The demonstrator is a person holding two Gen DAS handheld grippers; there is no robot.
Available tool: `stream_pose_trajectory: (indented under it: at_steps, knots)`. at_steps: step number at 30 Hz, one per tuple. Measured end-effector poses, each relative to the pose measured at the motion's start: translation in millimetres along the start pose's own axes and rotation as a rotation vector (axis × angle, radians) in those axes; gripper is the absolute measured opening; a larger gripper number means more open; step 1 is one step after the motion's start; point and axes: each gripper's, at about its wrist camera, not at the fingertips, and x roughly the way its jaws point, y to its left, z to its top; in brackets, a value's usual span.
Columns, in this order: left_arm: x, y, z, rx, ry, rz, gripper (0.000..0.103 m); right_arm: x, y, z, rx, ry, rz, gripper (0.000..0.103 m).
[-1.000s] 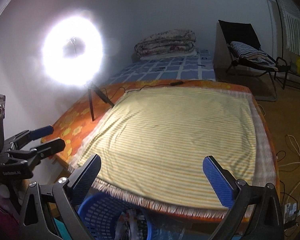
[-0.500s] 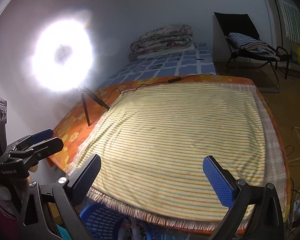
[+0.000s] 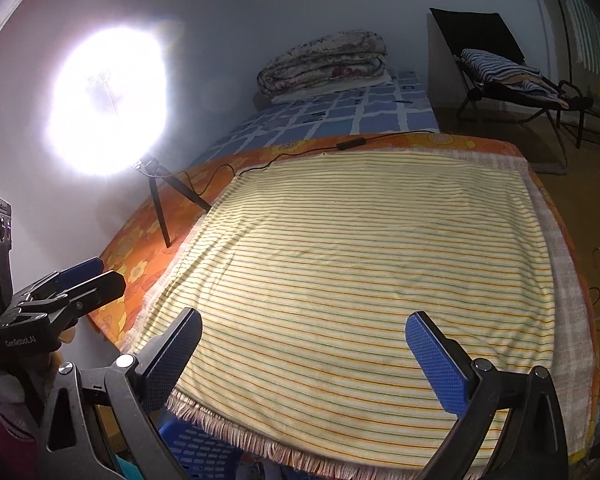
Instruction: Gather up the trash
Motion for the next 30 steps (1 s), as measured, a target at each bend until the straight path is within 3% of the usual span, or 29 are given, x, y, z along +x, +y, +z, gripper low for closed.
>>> stream_pose_trajectory:
  at_steps: [30]
  knots:
    - [-2.9, -0.5, -3.8, 0.008, 0.002, 0.013, 0.103, -6.0, -3.1, -2.0, 0.007, -0.003, -0.008, 0.103]
